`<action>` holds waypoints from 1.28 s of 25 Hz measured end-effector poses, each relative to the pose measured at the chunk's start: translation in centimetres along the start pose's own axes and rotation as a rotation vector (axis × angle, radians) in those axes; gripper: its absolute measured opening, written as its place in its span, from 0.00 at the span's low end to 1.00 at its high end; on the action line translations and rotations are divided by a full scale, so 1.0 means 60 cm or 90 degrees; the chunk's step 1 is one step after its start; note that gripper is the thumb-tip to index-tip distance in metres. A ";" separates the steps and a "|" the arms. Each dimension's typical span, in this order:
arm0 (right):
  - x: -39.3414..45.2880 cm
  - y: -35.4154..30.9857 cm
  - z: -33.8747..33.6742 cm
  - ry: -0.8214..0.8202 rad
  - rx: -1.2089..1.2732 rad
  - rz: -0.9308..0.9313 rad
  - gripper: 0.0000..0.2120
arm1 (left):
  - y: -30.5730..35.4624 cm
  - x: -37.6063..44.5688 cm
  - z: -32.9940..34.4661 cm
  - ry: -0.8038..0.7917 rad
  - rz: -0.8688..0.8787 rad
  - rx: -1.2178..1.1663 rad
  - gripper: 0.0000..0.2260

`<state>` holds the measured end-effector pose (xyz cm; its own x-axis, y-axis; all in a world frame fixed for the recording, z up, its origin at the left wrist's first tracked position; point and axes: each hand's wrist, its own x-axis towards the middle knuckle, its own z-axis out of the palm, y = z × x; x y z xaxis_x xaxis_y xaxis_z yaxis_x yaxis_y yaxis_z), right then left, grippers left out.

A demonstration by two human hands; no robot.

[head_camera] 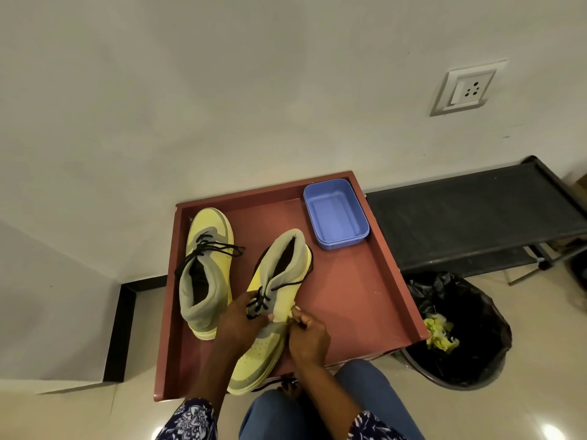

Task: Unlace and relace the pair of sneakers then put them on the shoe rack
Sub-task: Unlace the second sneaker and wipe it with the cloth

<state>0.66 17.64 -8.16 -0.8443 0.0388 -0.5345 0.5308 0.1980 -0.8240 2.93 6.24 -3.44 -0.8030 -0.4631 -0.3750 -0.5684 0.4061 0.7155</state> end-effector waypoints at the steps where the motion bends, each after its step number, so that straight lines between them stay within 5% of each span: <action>1: -0.001 0.005 -0.004 -0.015 0.004 0.010 0.12 | 0.001 -0.001 -0.001 -0.002 -0.002 -0.004 0.23; 5: 0.020 -0.014 -0.034 -0.013 0.158 0.102 0.15 | 0.005 -0.004 -0.003 -0.011 -0.004 -0.019 0.22; 10: 0.074 -0.088 -0.055 0.077 0.223 0.023 0.16 | 0.003 -0.004 -0.004 -0.014 -0.008 -0.026 0.21; 22: 0.104 -0.122 -0.014 0.019 -0.033 -0.116 0.18 | 0.003 -0.003 -0.004 -0.010 -0.004 -0.022 0.21; 32: 0.009 -0.039 -0.001 0.032 0.009 -0.123 0.15 | 0.008 -0.007 -0.004 -0.010 0.016 0.013 0.21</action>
<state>-1.02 17.25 -6.52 -0.9327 0.0506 -0.3570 0.3598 0.1922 -0.9130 3.07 6.42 -2.79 -0.8195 -0.4401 -0.3671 -0.5520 0.4337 0.7122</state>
